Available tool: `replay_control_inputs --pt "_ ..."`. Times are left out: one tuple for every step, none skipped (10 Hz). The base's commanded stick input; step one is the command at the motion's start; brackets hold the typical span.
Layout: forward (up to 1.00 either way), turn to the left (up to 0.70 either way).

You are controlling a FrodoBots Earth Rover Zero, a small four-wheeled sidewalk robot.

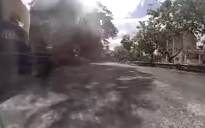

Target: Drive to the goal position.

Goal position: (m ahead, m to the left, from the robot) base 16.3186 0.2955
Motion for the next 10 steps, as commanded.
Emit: replay_control_inputs --pt "0.70 0.00" --pt "0.70 0.00" --pt "0.70 0.00" --pt "0.70 0.00" --pt "0.70 0.00" --pt "0.70 0.00" --pt "0.70 0.00" --pt "0.70 0.00" --pt "0.70 0.00" --pt "0.70 0.00"
